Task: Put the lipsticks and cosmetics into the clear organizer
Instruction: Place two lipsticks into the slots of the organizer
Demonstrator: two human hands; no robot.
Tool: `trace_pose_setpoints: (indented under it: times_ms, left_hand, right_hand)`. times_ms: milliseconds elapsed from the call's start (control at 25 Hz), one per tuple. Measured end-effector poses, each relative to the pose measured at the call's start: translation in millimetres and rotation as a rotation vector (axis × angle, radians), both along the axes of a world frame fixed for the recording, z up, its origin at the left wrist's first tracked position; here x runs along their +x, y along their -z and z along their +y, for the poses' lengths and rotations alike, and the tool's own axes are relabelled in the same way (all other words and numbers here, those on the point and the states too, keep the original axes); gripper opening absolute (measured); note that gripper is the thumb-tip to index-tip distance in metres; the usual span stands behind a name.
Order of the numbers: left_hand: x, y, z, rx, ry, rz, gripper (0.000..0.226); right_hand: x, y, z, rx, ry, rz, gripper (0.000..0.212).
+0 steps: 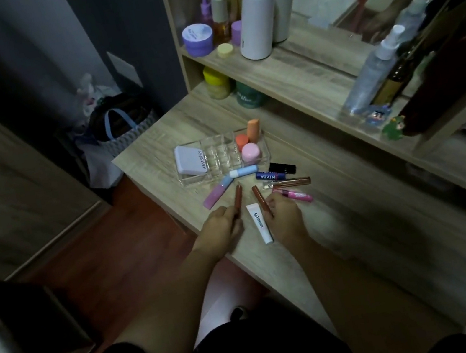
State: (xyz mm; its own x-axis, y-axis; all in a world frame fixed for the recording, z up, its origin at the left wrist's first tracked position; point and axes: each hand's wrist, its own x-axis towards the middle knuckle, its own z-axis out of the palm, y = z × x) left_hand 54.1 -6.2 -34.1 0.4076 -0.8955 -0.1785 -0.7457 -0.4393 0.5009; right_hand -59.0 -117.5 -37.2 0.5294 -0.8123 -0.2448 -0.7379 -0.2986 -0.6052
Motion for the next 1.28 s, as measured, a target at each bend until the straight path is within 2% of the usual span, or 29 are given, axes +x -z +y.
trace_pose_setpoints:
  times_ms: [160,280,400,560,760,1000,1280]
  left_hand:
    - [-3,-4,-29,-0.006,-0.317,0.138,0.027]
    - [-3,-2,-31,0.027,-0.418,0.193,0.03]
    - [7,-16,-28,-0.1,-0.483,0.25,0.032]
    - [53,-58,-47,-0.31,-0.495,0.263,0.02]
    - [121,-96,-78,-0.408,-0.466,0.251,0.016]
    - [152,-88,-93,-0.332,-0.39,0.129,0.017]
    - [152,-54,-99,-0.251,-0.322,0.103,0.022]
  right_hand:
    - [-2,0,-4,0.03,-0.014,0.007,0.033]
    - [-2,-4,-5,0.04,-0.036,-0.073,0.035]
    - [7,-18,-15,-0.026,-0.063,-0.2,0.034]
    - [42,-50,-49,0.075,-0.012,-0.328,0.016]
    - [99,-77,-81,0.129,-0.087,-0.489,0.022]
    - [142,-57,-94,0.056,-0.159,-0.438,0.026]
    - [147,-35,-94,0.03,-0.237,-0.327,0.021]
